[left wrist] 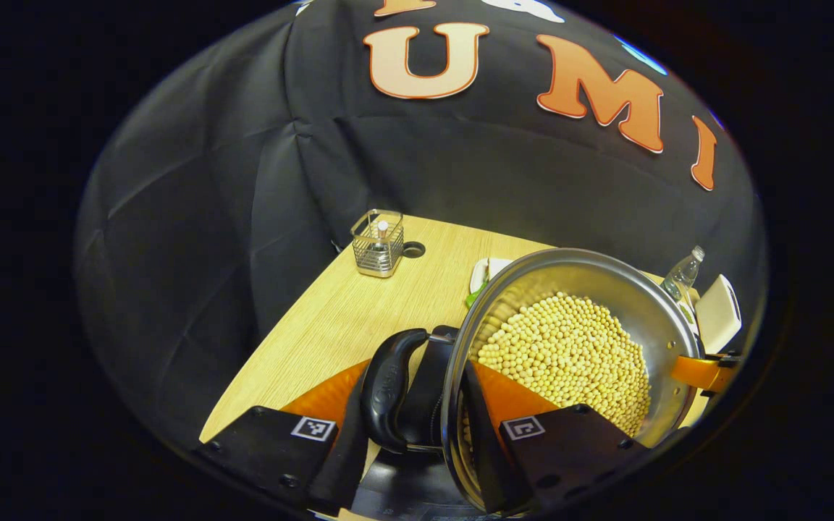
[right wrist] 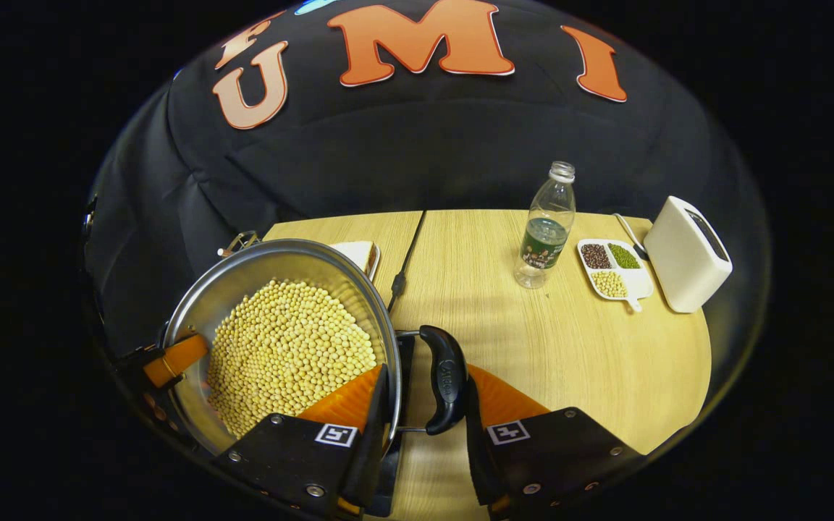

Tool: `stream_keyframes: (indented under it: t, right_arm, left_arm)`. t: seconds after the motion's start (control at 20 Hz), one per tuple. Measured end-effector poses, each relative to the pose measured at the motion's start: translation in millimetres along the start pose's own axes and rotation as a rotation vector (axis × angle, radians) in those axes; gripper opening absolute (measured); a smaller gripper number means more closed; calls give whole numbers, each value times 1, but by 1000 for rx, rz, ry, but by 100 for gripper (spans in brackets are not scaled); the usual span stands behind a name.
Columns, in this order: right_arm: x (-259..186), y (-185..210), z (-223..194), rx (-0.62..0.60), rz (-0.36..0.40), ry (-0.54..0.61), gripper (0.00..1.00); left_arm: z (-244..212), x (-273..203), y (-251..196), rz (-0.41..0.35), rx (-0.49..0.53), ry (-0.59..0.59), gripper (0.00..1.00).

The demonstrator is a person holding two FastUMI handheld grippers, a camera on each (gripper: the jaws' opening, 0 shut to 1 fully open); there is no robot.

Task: First push the handle of the pot to place it horizontally, then grasp the pot with both hands and set it on the induction cooktop.

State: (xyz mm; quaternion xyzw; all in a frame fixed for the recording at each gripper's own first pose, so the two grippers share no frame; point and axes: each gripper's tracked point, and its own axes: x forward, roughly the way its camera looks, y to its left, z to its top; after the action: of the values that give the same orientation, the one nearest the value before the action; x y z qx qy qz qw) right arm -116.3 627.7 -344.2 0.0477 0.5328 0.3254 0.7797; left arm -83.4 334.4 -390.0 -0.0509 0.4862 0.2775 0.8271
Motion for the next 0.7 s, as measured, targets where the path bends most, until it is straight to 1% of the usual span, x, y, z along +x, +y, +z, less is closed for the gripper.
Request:
stream_keyframes:
  t: [0.05, 0.2, 0.4, 0.7]
  right_arm:
    - [5, 4, -2, 2, -5, 6, 51]
    - [16, 12, -11, -2, -8, 20, 51]
    - [30, 21, -22, -10, -8, 39, 51]
    - [41, 24, -30, -35, -25, 55, 51]
  left_arm:
    - [1, 2, -1, -2, -2, 10, 68]
    - [10, 2, 4, 1, -13, 30, 70]
    - [12, 1, 5, 5, -35, 54, 70]
    - [11, 4, 8, -2, -39, 71, 70]
